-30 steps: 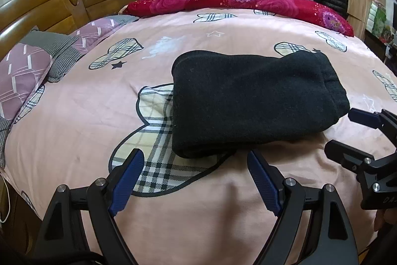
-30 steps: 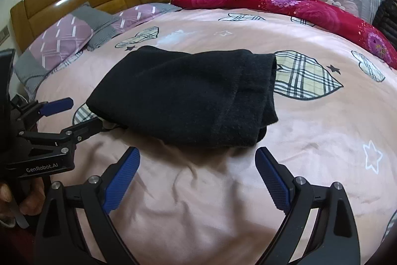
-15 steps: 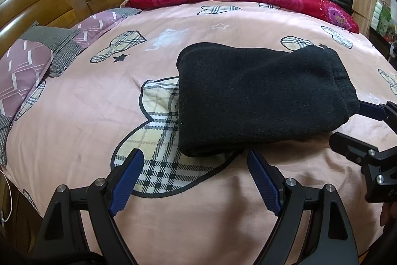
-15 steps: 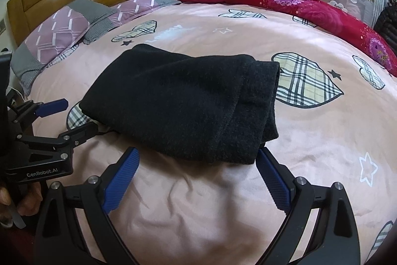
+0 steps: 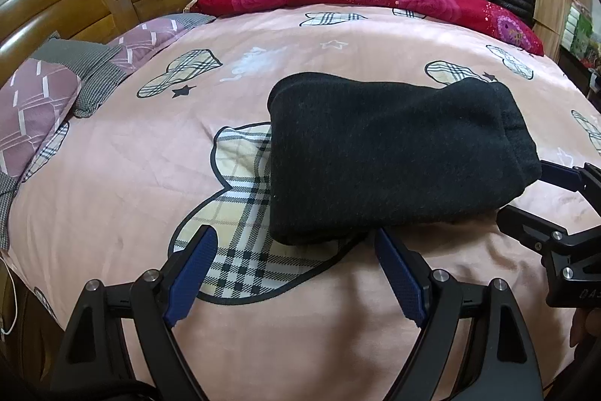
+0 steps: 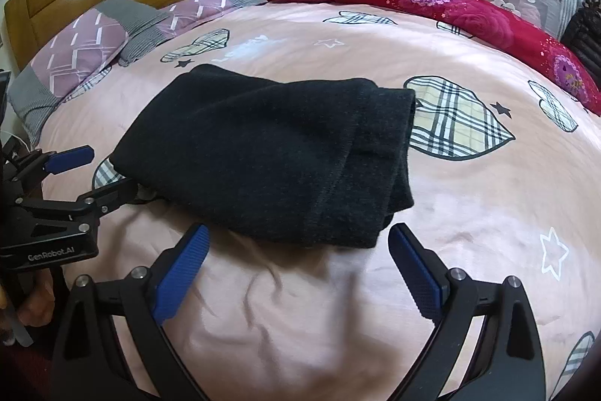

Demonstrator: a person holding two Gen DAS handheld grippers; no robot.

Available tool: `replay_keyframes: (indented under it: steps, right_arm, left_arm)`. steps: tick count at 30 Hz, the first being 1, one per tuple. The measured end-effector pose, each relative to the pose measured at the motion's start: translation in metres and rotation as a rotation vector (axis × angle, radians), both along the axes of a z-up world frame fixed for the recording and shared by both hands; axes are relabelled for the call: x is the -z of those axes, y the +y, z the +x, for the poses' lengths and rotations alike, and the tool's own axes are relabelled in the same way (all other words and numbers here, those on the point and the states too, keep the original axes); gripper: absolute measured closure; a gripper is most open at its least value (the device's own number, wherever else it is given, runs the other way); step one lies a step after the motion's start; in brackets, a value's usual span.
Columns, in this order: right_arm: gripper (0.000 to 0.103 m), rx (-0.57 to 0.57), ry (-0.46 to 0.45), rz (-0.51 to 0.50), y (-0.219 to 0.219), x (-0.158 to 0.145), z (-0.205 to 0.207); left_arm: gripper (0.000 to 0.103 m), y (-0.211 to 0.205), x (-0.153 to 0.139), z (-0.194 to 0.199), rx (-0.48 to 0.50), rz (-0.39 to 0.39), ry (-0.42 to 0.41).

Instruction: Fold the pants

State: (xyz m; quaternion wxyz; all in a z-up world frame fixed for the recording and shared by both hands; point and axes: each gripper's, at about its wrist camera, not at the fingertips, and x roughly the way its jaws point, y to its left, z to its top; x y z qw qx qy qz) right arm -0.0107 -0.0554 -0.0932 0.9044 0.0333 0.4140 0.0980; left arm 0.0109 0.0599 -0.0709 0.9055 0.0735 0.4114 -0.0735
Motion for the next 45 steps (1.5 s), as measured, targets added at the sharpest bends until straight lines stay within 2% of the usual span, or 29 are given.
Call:
replay_keyframes:
  steps: [21,45]
  right_arm:
    - [0.006,0.008,-0.027,0.005,-0.003,-0.010,-0.001]
    - [0.006,0.015,-0.049,0.011,-0.007,-0.013,-0.002]
  left_arm:
    - [0.016,-0.001,-0.015,0.000,0.006,-0.015,-0.038]
    - [0.016,-0.006,-0.018,0.000,0.016,-0.023,-0.043]
